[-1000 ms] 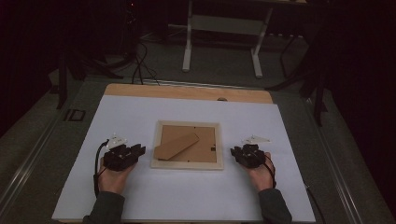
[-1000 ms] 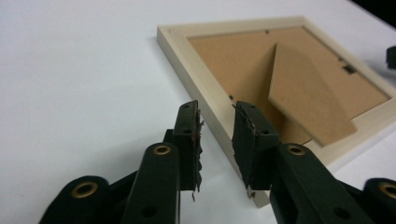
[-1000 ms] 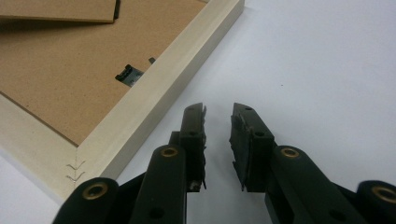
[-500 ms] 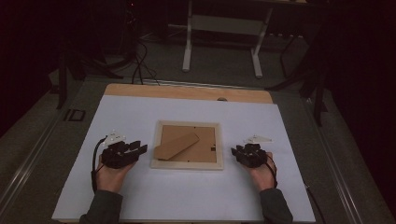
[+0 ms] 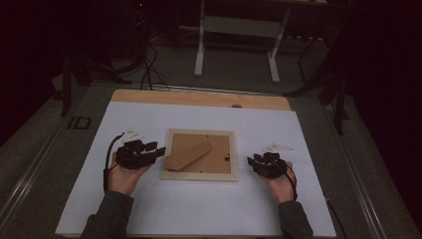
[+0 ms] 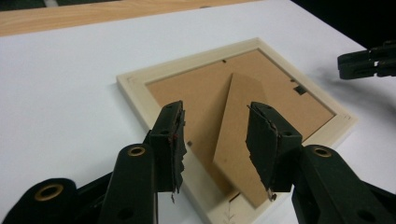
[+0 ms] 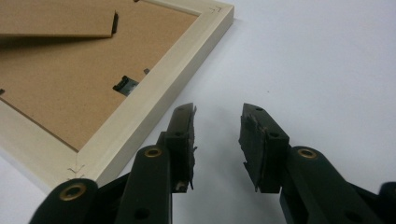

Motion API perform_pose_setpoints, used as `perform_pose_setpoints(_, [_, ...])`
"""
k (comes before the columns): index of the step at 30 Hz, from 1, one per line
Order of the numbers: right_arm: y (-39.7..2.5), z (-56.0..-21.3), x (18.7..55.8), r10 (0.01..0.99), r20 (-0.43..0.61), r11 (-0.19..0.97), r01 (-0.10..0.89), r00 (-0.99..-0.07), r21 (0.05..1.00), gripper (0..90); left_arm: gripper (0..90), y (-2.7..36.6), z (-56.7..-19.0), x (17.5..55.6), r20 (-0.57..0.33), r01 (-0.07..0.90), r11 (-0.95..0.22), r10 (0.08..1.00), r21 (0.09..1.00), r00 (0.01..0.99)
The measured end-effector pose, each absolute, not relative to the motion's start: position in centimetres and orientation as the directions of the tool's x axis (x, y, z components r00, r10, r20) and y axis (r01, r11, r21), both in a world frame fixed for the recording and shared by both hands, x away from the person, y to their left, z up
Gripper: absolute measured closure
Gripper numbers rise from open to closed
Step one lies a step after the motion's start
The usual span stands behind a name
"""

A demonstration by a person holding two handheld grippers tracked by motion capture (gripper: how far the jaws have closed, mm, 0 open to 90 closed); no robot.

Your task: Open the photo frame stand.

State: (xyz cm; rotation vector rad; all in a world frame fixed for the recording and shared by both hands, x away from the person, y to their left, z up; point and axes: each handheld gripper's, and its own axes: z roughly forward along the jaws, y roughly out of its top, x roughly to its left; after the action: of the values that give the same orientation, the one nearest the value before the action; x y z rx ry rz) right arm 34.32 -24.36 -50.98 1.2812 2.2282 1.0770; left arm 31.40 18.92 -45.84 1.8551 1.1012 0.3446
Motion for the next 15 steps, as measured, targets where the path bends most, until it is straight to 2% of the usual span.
perform_pose_setpoints(15, [-24.1,-51.0,34.2,0.842,0.061,0.312,0.577,-0.535,0.755,61.1,53.9,17.4,-45.8,33.4,-0.223,0.563,-0.209,0.767,0.800,0.601])
